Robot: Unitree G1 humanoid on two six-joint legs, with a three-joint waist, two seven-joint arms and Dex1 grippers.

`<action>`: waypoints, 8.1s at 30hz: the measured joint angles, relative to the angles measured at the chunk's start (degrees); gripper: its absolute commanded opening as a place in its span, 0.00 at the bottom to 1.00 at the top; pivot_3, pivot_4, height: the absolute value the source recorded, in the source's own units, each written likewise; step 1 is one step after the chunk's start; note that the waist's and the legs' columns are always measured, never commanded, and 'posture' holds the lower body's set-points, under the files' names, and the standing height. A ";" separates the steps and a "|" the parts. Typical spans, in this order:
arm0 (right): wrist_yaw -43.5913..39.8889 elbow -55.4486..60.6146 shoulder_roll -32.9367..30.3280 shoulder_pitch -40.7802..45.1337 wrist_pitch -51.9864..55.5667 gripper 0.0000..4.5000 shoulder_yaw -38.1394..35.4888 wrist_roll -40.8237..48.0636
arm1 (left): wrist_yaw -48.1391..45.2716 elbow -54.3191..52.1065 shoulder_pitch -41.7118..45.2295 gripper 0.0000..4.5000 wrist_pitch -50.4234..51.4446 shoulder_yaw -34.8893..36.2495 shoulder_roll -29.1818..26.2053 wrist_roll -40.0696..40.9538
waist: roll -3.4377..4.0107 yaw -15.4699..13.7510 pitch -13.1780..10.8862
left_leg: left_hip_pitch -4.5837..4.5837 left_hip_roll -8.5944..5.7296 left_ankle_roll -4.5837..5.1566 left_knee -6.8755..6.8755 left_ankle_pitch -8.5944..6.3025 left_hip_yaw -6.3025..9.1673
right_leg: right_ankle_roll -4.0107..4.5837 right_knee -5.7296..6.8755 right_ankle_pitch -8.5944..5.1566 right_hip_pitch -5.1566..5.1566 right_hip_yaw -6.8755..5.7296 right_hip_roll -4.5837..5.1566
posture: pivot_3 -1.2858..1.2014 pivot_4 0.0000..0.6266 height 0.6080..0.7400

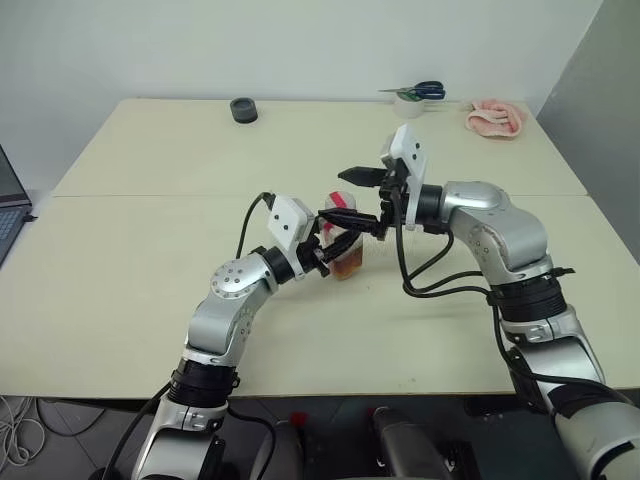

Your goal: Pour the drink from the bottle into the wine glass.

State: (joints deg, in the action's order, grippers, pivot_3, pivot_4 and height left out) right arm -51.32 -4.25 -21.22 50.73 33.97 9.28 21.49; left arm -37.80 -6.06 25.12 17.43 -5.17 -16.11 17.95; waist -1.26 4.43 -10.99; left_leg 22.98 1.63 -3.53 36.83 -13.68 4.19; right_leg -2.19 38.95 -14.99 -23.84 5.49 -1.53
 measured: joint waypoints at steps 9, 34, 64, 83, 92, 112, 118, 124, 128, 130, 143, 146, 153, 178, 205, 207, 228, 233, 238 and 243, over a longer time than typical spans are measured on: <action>-1.65 1.74 -3.13 -1.37 0.10 1.00 -0.31 1.33 | -0.05 0.01 -0.05 0.42 0.09 -0.01 -0.35 -0.03 | 0.00 -0.01 0.00 | 0.00 0.00 0.00 0.00 0.00 -0.01 | 0.00 0.00 0.00 0.00 0.01 0.00 | 0.52 0.24 1.00; -2.60 10.45 -6.09 -5.30 7.68 1.00 -1.71 6.22 | -1.36 -0.05 -0.04 0.42 0.08 0.58 -0.66 0.02 | 0.00 -0.15 0.00 | -0.01 0.00 0.00 0.05 0.00 -0.01 | -0.01 0.01 0.00 0.02 0.02 -0.01 | 0.52 0.24 1.00; 3.85 0.45 3.23 0.28 2.89 1.00 -0.03 -0.01 | -0.38 -0.01 -0.03 0.42 -0.11 0.43 0.07 -0.14 | 0.00 -0.22 0.00 | 0.00 0.00 0.00 0.02 0.00 0.00 | 0.00 0.01 0.00 0.00 0.01 0.00 | 0.52 0.24 1.00; -1.40 5.26 -0.97 -2.02 6.61 1.00 -0.74 4.66 | -0.36 -0.02 -0.04 0.42 -0.20 0.39 0.09 -0.26 | 0.00 -0.21 0.00 | 0.00 0.00 0.00 0.03 0.00 -0.01 | -0.01 0.01 0.00 0.00 0.01 -0.01 | 0.52 0.24 1.00; 0.46 5.85 0.18 -2.01 7.32 0.61 -0.75 5.11 | -0.34 -0.02 -0.04 0.42 -0.20 0.40 0.04 -0.26 | 0.00 -0.22 0.00 | 0.00 0.00 0.00 0.03 0.00 -0.01 | -0.01 0.00 0.00 0.01 0.02 -0.01 | 0.52 0.24 1.00; -0.01 5.19 -0.53 -1.73 7.96 0.42 -4.14 9.13 | -0.36 -1.92 0.63 0.42 -0.23 0.34 0.15 0.00 | 0.00 -0.23 0.00 | 0.00 0.00 0.00 0.03 0.00 -0.01 | -0.01 0.00 0.00 0.01 0.01 -0.01 | 0.52 0.24 1.00; 0.54 5.43 -1.82 -1.77 9.44 0.42 -7.05 12.97 | -0.38 -1.91 2.66 0.42 -0.32 -0.21 0.67 0.23 | 0.00 -0.25 0.00 | 0.01 -0.01 0.00 0.02 0.00 -0.01 | -0.01 0.00 0.00 0.01 0.02 -0.01 | 0.52 0.24 1.00; 2.84 7.33 -2.81 -2.60 10.92 0.42 -8.12 15.33 | -0.74 -1.21 3.62 0.41 -0.63 -0.74 0.78 0.97 | 0.00 -0.25 0.00 | 0.00 0.00 0.00 0.03 0.00 -0.01 | -0.01 0.00 0.00 0.01 0.02 -0.02 | 0.52 0.24 1.00; 4.09 9.28 -3.55 -3.92 10.92 0.42 -8.09 15.31 | -1.53 -0.04 4.10 0.40 -1.12 -1.29 0.91 1.07 | 0.00 -0.26 0.00 | 0.01 -0.01 0.00 0.02 0.00 -0.02 | -0.01 -0.01 0.00 0.01 0.02 -0.02 | 0.52 0.24 1.00; 4.20 10.41 -4.85 -4.17 10.61 0.42 -6.98 13.76 | -1.66 0.45 4.09 0.40 -1.22 -1.67 1.03 1.03 | 0.00 -0.26 0.00 | 0.01 -0.01 0.00 0.02 0.00 -0.02 | -0.02 -0.01 0.00 0.01 0.02 -0.02 | 0.52 0.24 1.00; 5.20 12.15 -7.93 -4.75 7.87 0.38 -5.08 7.32 | -1.81 2.45 1.48 0.40 -0.35 -1.89 0.32 0.82 | 0.00 -0.30 0.00 | 0.01 -0.01 0.00 0.03 0.00 -0.02 | -0.02 -0.01 0.00 0.01 0.03 -0.02 | 0.52 0.24 1.00; 7.16 11.05 -7.52 -5.04 7.96 0.38 -10.05 9.07 | -1.70 2.44 1.48 0.40 -0.35 -1.88 0.23 0.80 | 0.00 -0.72 0.00 | 0.01 -0.01 0.00 0.03 0.00 -0.02 | -0.01 -0.02 0.00 0.02 0.03 -0.01 | 0.52 0.24 1.00; 24.87 12.09 -6.56 -28.04 6.65 0.38 -25.09 3.29 | -1.86 3.22 1.96 0.40 -2.92 -1.28 -0.02 -0.27 | -0.09 -2.73 0.06 | 0.08 -0.09 0.00 -0.03 -0.01 -0.03 | -0.01 -0.12 -0.02 0.02 0.03 0.09 | 0.52 0.24 1.00; 33.58 13.63 -7.94 -39.89 4.79 1.00 -27.46 -2.18 | -3.91 11.26 6.85 0.40 -6.84 -0.55 0.48 -1.89 | -0.02 -1.13 0.04 | -0.09 -0.02 0.00 0.03 0.00 -0.22 | -0.08 -0.01 -0.01 0.07 0.23 -0.04 | 0.52 0.24 1.00; 35.01 9.59 -6.75 -40.86 -5.80 1.00 -27.05 -6.76 | -3.87 12.20 6.84 0.40 -7.83 1.21 -1.42 -2.49 | -0.02 -1.17 0.04 | -0.10 -0.05 0.00 0.06 0.00 -0.19 | -0.09 -0.02 -0.01 0.11 0.20 -0.01 | 0.52 0.24 1.00; 34.81 9.40 -7.07 -40.55 -5.69 1.00 -27.13 -6.71 | -3.83 12.94 6.85 0.40 -7.84 1.53 -1.60 -2.49 | -0.02 -1.16 0.04 | -0.10 -0.03 0.00 0.05 0.00 -0.18 | -0.09 -0.02 -0.01 0.11 0.19 -0.02 | 0.52 0.24 1.00; 14.47 25.13 -8.32 -11.93 14.16 1.00 -1.57 10.62 | 12.96 29.75 13.77 0.40 -10.46 14.75 -7.52 -5.85 | -0.02 -1.16 0.02 | 0.07 -0.02 0.00 0.06 0.00 -0.02 | -0.07 -0.09 0.01 0.01 0.02 0.02 | 0.52 0.24 1.00; 15.25 17.76 -0.94 -7.06 9.74 1.00 3.41 5.62 | 15.51 31.97 13.57 0.40 -11.57 16.98 -8.46 -5.87 | -0.04 -1.64 0.04 | 0.37 -0.09 -0.02 0.09 0.00 0.07 | 0.21 -0.01 0.18 -0.27 -0.15 0.17 | 0.52 0.24 1.00; 14.69 14.47 2.31 -6.01 7.48 1.00 5.32 3.41 | 16.46 31.85 13.01 0.40 -11.77 17.44 -8.41 -5.61 | -0.04 -2.05 0.04 | 0.41 -0.10 -0.02 0.10 0.00 0.17 | 0.23 0.00 0.19 -0.27 -0.31 0.23 | 0.52 0.24 1.00; 13.17 13.98 2.56 -5.66 6.72 1.00 5.54 2.15 | 17.22 28.54 9.88 0.56 -11.49 18.81 -8.36 -4.51 | -0.04 -1.85 0.04 | 0.38 -0.08 -0.02 0.10 0.00 0.19 | 0.23 0.05 0.19 -0.27 -0.32 0.22 | 0.52 0.24 1.00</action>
State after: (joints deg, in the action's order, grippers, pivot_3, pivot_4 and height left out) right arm -38.15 9.73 -18.66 45.07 40.69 14.82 23.64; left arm -20.58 22.49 35.00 5.94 13.64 -24.48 13.44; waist -1.30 2.58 -10.96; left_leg 23.35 1.56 -3.55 36.93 -13.68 4.37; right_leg -1.96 39.00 -14.80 -24.11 5.17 -1.31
